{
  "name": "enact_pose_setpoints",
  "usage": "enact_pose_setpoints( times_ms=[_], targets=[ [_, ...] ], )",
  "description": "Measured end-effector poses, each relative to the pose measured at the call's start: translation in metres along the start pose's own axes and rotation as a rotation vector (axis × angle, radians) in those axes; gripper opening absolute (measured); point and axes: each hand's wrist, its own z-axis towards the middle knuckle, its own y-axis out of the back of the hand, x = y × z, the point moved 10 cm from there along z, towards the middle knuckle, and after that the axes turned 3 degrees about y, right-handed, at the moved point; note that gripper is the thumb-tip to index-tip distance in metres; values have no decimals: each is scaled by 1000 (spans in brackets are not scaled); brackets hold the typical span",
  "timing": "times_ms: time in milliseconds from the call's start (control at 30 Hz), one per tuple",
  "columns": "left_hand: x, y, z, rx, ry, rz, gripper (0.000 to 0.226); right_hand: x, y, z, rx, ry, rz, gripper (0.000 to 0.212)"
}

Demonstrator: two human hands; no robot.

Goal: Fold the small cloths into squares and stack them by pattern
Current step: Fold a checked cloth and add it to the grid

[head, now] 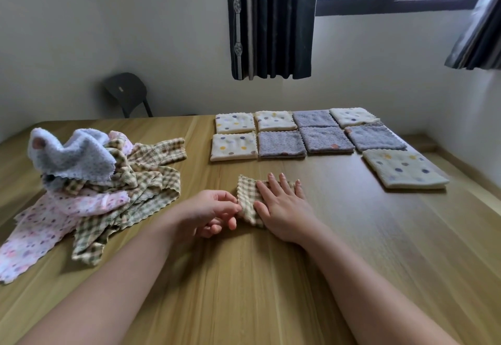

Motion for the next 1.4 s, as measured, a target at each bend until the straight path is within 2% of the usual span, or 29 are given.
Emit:
enact_pose_setpoints(
  times_ms=[233, 400, 533, 800, 867, 933, 1000, 1067, 1100, 1233, 1400],
  targets=[
    [3, -22, -2, 189, 68, 109, 13, -2, 2, -1, 2, 6, 37, 54],
    [1, -30, 2, 240, 79, 143, 17, -8, 8, 2, 12, 20, 76, 51],
    [2, -32, 3, 259, 105, 219, 20, -7, 8, 2, 6, 34, 69, 51],
    [9, -23, 1, 228, 163, 233, 7, -7, 6, -1, -9, 30, 73, 50],
    [7, -17, -1, 151, 148, 251, 12, -9, 6, -1, -18, 24, 60, 51],
    [3, -5, 1, -4, 90, 295, 20, -12, 5, -1, -20, 16, 42, 51],
    [-11, 13, -6, -331, -61, 468, 22, -11, 3, -1, -8, 4, 11, 54],
    [-35, 15, -27, -693, -284, 773, 19, -11, 1, -1, 4, -11, -33, 60],
    [-40, 7, -35, -782, -343, 871, 17, -10, 1, -1, 7, -19, -50, 63],
    [-27, -6, -22, -883, -287, 1025, 27, -13, 2, -7, 10, -94, -45, 62],
    [-23, 18, -24, -999, -294, 934, 16, -32, 17, -21, -4, -289, -141, 61]
  ],
)
